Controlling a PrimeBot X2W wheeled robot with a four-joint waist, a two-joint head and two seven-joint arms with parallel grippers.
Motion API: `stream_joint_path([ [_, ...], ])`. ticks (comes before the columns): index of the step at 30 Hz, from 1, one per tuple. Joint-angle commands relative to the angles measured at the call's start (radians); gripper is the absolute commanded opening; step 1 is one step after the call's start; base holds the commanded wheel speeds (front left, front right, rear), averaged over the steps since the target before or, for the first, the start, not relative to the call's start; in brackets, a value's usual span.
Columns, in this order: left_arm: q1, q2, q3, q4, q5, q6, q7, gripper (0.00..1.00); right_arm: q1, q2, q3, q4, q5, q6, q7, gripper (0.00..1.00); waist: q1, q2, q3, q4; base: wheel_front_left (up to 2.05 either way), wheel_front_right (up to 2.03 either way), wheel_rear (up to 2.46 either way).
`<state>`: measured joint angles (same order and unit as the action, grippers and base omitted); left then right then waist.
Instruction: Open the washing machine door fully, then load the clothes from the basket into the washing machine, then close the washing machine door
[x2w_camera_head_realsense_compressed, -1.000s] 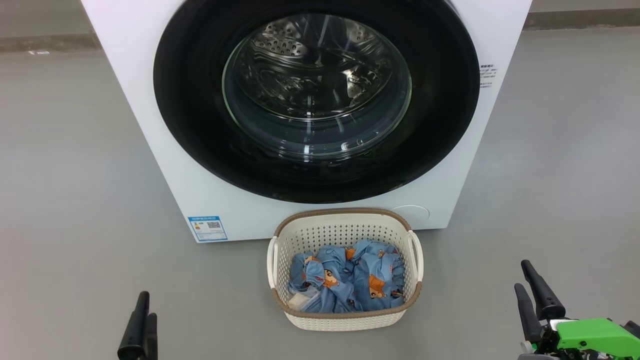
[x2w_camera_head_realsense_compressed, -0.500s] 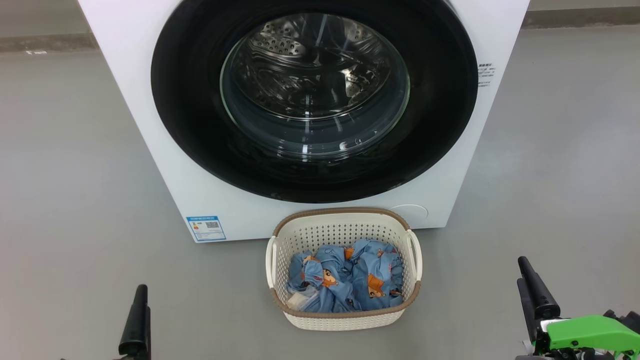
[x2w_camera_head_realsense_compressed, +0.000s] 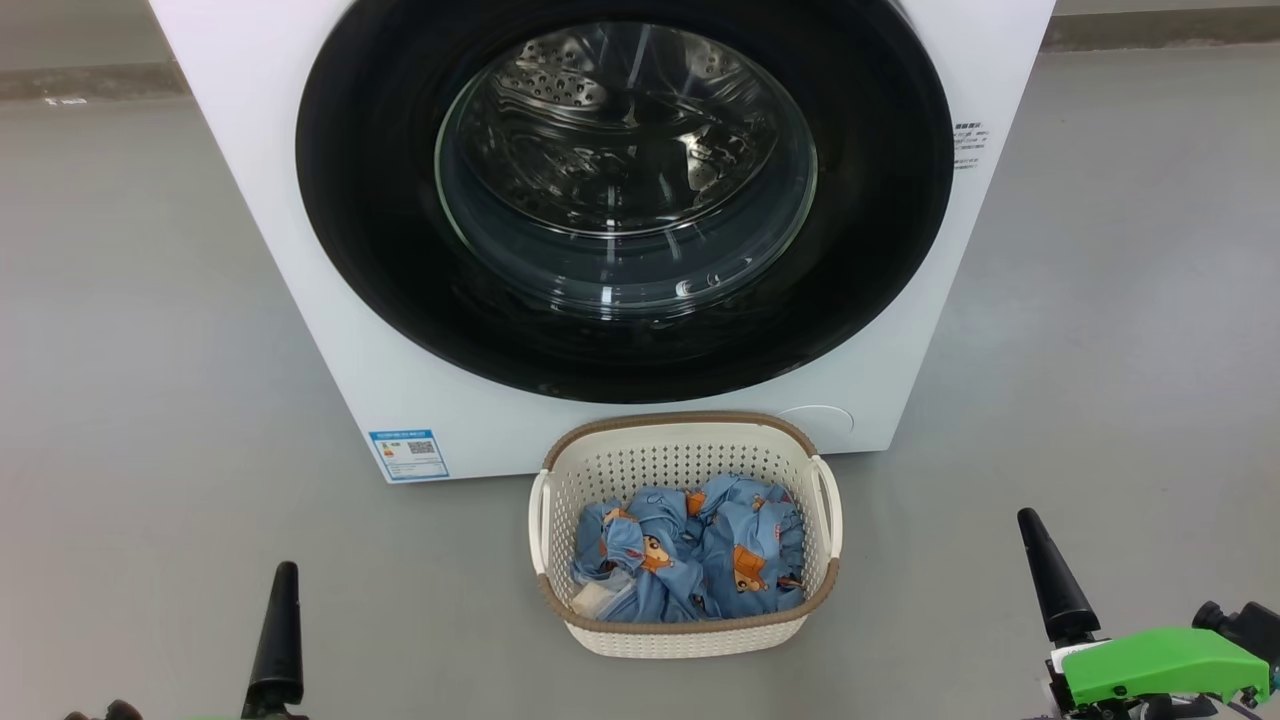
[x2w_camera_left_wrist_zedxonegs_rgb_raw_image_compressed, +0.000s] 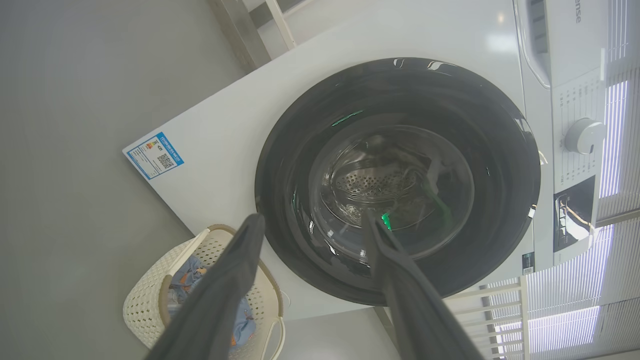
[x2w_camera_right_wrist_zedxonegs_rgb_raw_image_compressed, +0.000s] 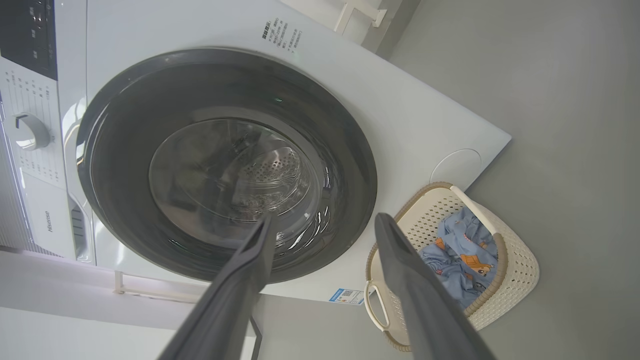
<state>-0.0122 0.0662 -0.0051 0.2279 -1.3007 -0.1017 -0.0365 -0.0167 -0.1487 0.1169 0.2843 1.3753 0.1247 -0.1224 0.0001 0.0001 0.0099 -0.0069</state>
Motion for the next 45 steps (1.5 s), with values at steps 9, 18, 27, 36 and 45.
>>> stream_joint_path([
  [9, -0.004, 0.021, -0.004, -0.041, 0.13, -0.01, -0.03, 1.0, -0.026, -0.005, -0.004, -0.039, -0.142, 0.003, -0.023, 1.0, 0.0, -0.0001, -0.004, 0.0, 0.0, 0.0, 0.0],
  [18, 0.0, 0.021, -0.013, -0.052, 0.224, -0.012, -0.054, 1.0, -0.022, 0.002, -0.005, -0.048, -0.261, 0.003, -0.037, 1.0, 0.0, -0.0001, -0.005, 0.002, 0.0, 0.0, 0.0],
  [27, 0.006, 0.027, -0.024, -0.069, 0.318, -0.015, -0.081, 1.0, -0.016, 0.012, -0.006, -0.057, -0.372, 0.004, -0.053, 1.0, 0.0, -0.0001, -0.004, 0.002, 0.0, 0.0, 0.0],
  [36, 0.009, 0.028, -0.033, -0.081, 0.399, -0.017, -0.105, 1.0, -0.014, 0.017, -0.007, -0.063, -0.472, 0.004, -0.067, 1.0, 0.0, -0.0001, -0.001, 0.0, 0.0, 0.0, 0.0],
  [45, 0.012, 0.031, -0.039, -0.095, 0.481, -0.02, -0.128, 1.0, -0.01, 0.023, -0.005, -0.073, -0.567, 0.005, -0.081, 1.0, 0.0, -0.0001, 0.003, 0.001, 0.0, 0.0, 0.0],
])
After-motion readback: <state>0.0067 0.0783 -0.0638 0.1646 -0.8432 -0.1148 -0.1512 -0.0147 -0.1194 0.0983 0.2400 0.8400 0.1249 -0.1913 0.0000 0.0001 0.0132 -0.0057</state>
